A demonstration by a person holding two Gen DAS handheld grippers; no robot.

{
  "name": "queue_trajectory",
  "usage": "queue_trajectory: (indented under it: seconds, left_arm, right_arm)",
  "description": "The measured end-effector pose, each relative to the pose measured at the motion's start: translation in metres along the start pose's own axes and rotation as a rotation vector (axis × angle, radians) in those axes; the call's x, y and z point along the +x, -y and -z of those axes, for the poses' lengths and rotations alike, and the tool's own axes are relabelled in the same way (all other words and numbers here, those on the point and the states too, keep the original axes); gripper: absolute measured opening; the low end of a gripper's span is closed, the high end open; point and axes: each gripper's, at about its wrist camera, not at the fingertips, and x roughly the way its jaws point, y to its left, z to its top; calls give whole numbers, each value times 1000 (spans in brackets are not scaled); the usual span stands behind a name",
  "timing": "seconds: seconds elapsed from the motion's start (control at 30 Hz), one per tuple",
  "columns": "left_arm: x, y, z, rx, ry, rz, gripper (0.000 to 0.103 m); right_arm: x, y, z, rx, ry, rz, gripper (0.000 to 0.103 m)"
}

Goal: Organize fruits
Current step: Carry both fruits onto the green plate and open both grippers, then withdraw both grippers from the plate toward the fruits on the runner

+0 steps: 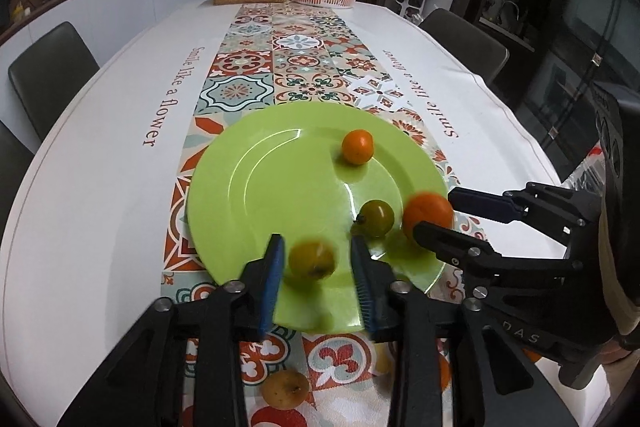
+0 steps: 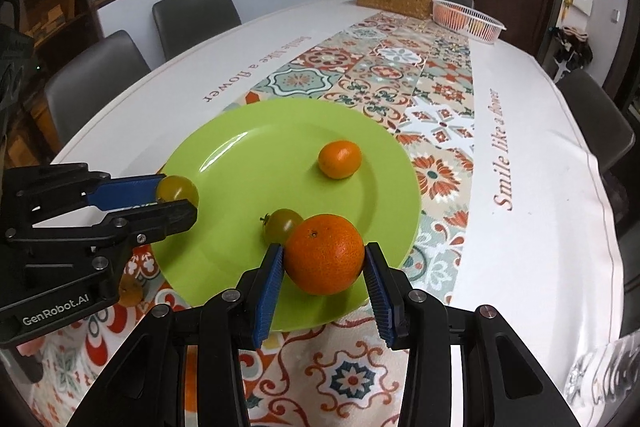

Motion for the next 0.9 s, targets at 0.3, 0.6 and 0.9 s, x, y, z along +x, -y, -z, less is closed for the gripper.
queue_trajectory:
  seconds: [0.3, 0.6, 0.9]
  left_arm:
    - [-39, 10, 7, 14, 54, -57, 42]
    - [-96, 31, 19, 53, 145, -97, 53]
    - [-138, 48, 39, 51, 193, -110, 62]
  right_arm:
    - [-36, -2, 7, 8, 73, 33, 47]
    - [-89, -5, 16, 29, 162, 58, 55]
    - [-135, -17, 33, 13, 228, 78, 63]
